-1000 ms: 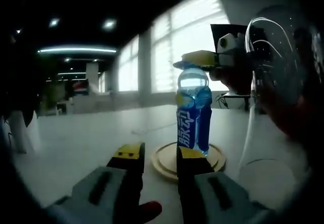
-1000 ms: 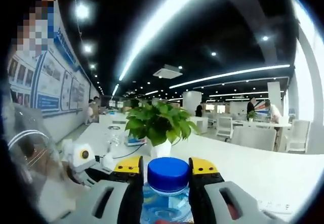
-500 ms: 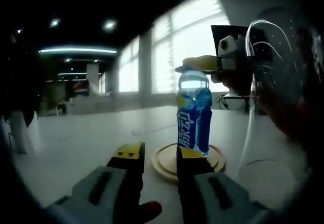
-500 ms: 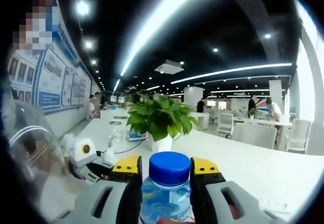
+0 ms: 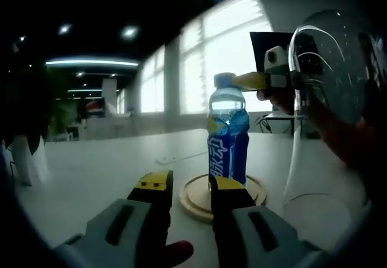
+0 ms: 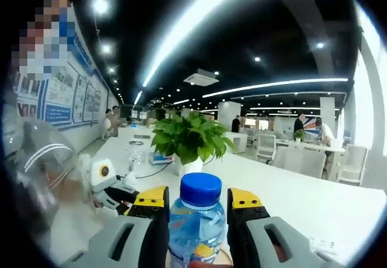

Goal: Open the cover put in the Mizone put the cover back on

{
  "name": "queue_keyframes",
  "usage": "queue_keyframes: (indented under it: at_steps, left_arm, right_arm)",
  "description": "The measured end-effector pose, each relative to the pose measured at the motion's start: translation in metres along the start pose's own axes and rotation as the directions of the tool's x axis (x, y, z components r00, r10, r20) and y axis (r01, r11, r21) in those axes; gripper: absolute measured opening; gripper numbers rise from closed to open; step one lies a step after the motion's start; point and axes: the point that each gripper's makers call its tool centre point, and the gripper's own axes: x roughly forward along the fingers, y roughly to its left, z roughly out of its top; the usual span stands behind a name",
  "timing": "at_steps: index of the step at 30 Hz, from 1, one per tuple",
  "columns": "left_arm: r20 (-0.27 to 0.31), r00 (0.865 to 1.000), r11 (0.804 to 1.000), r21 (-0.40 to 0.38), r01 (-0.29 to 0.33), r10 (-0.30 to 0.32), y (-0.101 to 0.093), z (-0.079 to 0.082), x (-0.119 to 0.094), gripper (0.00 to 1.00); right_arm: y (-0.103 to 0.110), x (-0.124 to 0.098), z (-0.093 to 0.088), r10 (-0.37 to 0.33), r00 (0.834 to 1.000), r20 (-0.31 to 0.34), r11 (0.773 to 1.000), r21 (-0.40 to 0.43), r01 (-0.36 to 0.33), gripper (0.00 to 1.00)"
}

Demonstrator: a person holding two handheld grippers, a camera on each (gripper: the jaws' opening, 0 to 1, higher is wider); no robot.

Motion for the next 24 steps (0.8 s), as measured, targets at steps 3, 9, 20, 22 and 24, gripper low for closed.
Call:
queue_keyframes:
  at_steps: [3,9,20,22,24]
  left_arm:
    - [0.006,1.0,1.0,-0.007,0.0,0.0,0.0,0.002,0.0,0.19]
    - [0.026,1.0,0.999,-0.04,0.011,-0.01,-0.002,0.006,-0.001,0.19]
    - [0.09,0.995,0.993,-0.106,0.048,-0.039,-0.008,0.026,-0.006,0.19]
    - [0.1,0.994,0.992,-0.115,0.052,-0.04,-0.005,0.027,-0.01,0.19]
    - [0.103,0.994,0.993,-0.107,0.057,-0.046,-0.007,0.029,-0.009,0.19]
  right_arm:
    - [0.003,-0.004,0.003,0.001,1.0,0.01,1.0,-0.008,-0.001,0.3]
    - [0.004,-0.014,0.009,-0.03,0.999,0.031,0.999,-0.012,0.031,0.3]
    - [-0.006,-0.059,0.002,-0.124,0.987,0.104,0.991,0.058,0.118,0.28]
    - [-0.007,-0.068,-0.002,-0.132,0.985,0.108,0.989,0.076,0.124,0.28]
    - [-0.008,-0.076,-0.008,-0.142,0.985,0.101,0.987,0.088,0.133,0.28]
